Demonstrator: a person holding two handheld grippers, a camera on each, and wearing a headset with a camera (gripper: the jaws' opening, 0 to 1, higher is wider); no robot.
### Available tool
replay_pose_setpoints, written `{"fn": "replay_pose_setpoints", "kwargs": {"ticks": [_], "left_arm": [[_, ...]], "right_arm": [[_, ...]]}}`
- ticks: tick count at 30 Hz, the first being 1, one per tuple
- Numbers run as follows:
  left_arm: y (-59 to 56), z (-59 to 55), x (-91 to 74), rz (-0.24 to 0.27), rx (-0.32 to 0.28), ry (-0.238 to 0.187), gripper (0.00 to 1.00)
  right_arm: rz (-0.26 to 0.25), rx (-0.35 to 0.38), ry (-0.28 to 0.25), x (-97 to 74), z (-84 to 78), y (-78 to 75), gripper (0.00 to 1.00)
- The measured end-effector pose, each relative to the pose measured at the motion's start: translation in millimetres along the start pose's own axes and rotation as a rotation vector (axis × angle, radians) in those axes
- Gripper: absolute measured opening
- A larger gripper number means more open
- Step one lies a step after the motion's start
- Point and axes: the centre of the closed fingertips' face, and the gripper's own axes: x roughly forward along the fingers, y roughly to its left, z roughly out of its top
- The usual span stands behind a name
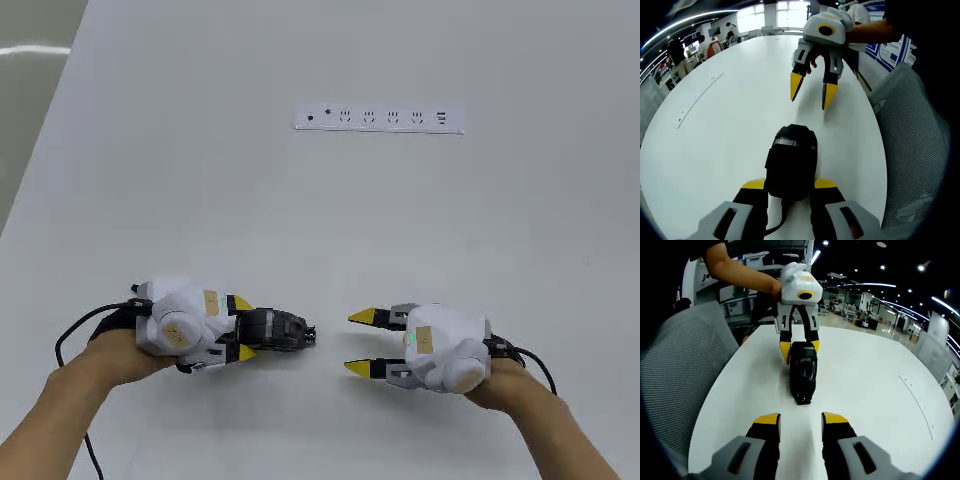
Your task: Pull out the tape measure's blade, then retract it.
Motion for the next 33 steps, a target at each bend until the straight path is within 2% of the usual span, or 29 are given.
{"fn": "replay_pose_setpoints", "kwargs": {"ticks": [6,21,33], "left_arm": [[-0.4,-0.8,0.4,-0.009,0.01,0.008,0.29],[0.4,-1.7,0.0,-0.018,-0.007,0.009,0.28],[0.9,-1.8,0.6,-0.019,-0.01,0.009,0.28]], "right_arm": [[0.015,0.016,-0.002,12.5,0.9,-1.3,0.28],[0.071,0.021,0.009,42.1,1.7,0.6,0.22],[0.088,0.05,0.007,55.5,0.8,-1.2,0.18]]}}
